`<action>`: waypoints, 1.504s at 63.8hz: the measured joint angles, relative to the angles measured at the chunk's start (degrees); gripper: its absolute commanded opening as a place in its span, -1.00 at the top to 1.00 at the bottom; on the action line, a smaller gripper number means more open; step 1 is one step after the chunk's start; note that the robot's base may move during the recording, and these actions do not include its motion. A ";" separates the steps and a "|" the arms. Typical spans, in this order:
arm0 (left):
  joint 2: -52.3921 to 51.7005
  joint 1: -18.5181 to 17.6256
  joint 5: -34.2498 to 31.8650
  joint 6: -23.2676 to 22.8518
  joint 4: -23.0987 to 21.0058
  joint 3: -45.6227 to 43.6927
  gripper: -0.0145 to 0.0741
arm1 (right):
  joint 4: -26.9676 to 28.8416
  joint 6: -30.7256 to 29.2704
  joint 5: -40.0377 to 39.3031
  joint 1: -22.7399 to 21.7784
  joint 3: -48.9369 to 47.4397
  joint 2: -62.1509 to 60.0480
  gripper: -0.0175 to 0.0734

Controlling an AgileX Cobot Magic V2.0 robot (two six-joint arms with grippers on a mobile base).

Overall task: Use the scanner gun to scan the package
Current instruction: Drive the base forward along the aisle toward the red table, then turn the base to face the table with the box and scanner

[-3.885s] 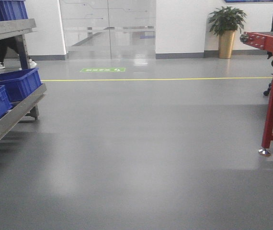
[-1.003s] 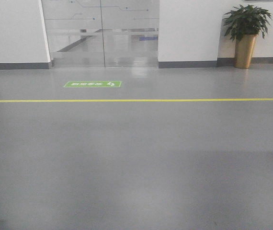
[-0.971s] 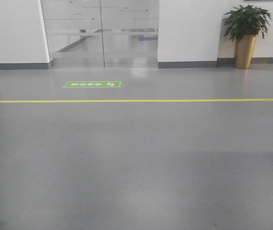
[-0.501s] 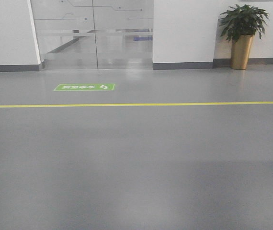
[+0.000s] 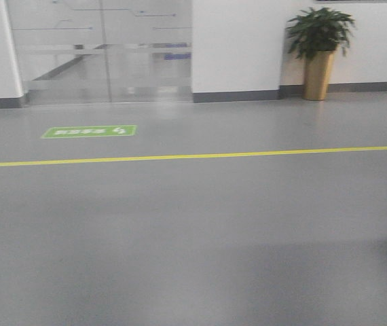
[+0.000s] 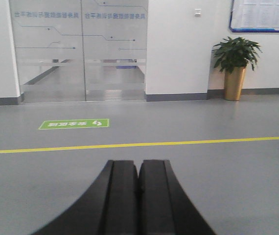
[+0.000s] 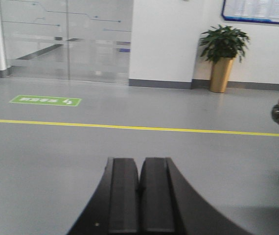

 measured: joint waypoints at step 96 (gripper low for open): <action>0.00 0.00 0.00 0.00 0.00 0.00 0.92 | 0.00 0.00 0.00 0.00 0.00 0.00 0.98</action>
